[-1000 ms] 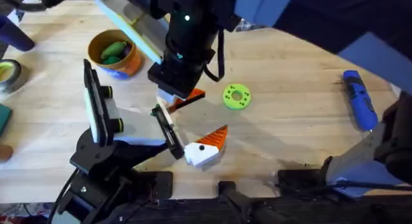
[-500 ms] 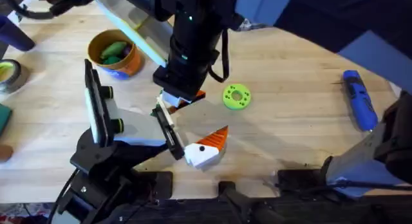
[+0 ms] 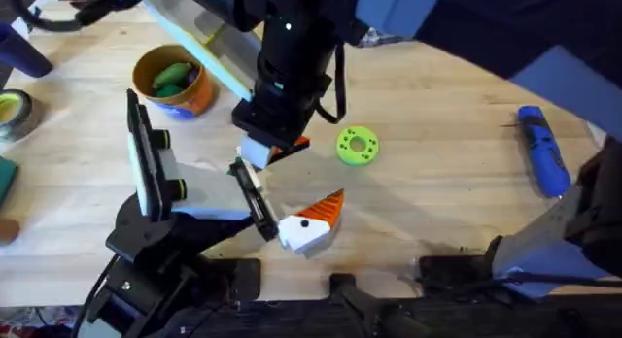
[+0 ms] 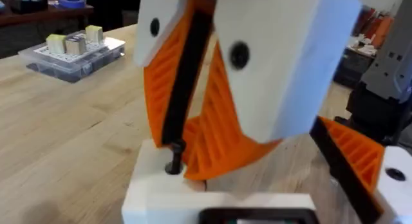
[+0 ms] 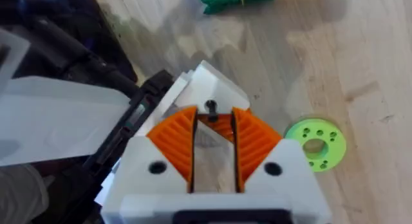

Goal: Pick up the gripper from the table and insert it into the empty holder that is missing its gripper. Then pick up a screw, insert it into the mounting hole, and use the screwdriver to tighten it. Finally, clean up the table by picking up the vegetable and placing it into the bucket.

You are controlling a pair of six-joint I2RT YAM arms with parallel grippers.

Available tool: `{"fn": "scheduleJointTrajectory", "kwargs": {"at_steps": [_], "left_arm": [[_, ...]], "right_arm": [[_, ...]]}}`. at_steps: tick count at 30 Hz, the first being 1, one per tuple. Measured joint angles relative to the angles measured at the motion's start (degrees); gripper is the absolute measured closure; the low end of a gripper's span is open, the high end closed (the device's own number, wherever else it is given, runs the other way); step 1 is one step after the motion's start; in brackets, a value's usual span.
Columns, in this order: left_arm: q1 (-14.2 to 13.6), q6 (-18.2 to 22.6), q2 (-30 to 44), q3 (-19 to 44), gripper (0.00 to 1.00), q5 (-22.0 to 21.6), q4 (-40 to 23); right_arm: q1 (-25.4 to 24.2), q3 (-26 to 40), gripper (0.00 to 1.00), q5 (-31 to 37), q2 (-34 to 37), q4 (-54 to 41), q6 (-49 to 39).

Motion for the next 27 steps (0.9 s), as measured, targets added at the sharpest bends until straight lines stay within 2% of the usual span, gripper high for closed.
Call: {"fn": "scheduleJointTrajectory", "kwargs": {"at_steps": [2,5,7,8,9,10,22,27], "left_arm": [[0.0,0.0,0.0,0.0,0.014,0.0,0.0],[0.0,0.2,0.0,0.0,0.014,0.0,0.0],[0.0,0.2,0.0,0.0,0.014,0.0,0.0],[0.0,0.2,0.0,0.0,0.014,-0.1,0.0],[0.0,0.3,-0.1,0.0,0.015,-0.1,0.0],[0.0,0.3,-0.1,0.0,0.015,-0.1,0.0],[0.0,0.5,0.0,0.0,0.014,0.0,0.0],[0.0,0.5,0.0,0.0,0.014,0.0,0.0]], "right_arm": [[0.0,0.0,0.643,0.0,0.0,0.0,0.2],[0.0,0.0,0.379,0.3,0.0,0.0,0.5],[-0.3,0.1,0.266,0.8,0.0,-0.2,0.6],[-0.6,0.2,0.134,1.3,0.0,-0.3,0.7],[-1.0,0.3,0.047,1.8,0.0,-0.5,0.5],[-1.4,0.6,0.016,1.8,0.0,-0.4,0.5],[-6.3,2.6,0.007,1.5,-2.7,-0.3,1.6],[-6.8,2.8,0.006,1.5,-3.7,-0.3,1.6]]}}
